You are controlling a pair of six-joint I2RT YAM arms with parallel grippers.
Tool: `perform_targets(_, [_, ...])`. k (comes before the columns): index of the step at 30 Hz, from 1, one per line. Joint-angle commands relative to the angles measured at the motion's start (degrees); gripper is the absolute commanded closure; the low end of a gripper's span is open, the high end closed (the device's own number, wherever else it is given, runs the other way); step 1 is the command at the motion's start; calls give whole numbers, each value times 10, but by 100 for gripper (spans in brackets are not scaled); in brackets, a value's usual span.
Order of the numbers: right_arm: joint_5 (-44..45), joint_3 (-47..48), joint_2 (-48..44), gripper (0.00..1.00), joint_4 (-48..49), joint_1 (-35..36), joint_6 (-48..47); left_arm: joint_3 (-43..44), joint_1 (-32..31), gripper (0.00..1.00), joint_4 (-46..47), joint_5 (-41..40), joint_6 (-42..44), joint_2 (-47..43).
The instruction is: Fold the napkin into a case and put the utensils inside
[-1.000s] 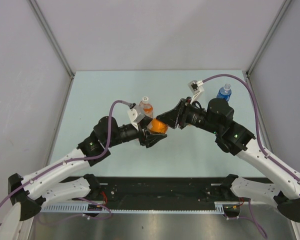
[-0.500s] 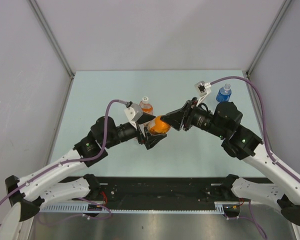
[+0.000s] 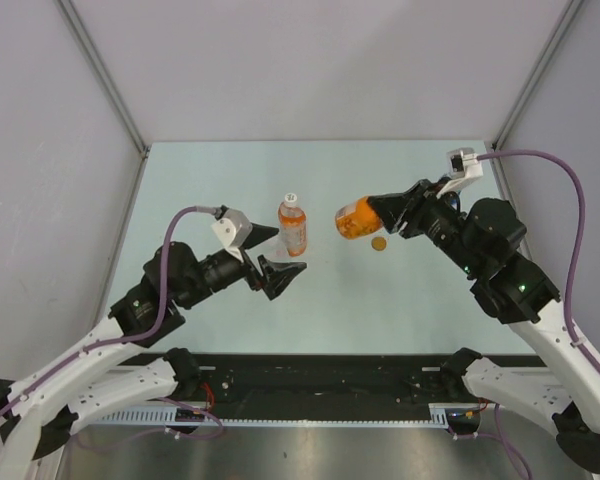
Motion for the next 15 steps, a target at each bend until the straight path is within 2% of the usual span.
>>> perform_targets(1, [219, 21, -4, 100, -37, -12, -71, 16, 2, 0, -40, -40, 14, -37])
perform_targets(4, [342, 9, 10, 100, -61, -16, -103, 0, 2, 0, -29, -44, 13, -73])
perform_targets(7, [407, -25, 22, 100, -66, -28, -102, -15, 2, 0, -15, -45, 8, -93])
perform_targets(11, [437, -89, 20, 100, -73, -68, -46, -24, 2, 0, -8, -45, -3, -100])
perform_targets(14, [445, -149, 5, 100, -61, -118, -1, -23, 2, 0, -11, -39, -16, -96])
perform_targets(15, [437, -162, 1, 100, -59, -153, 3, -22, 2, 0, -15, -39, -19, -95])
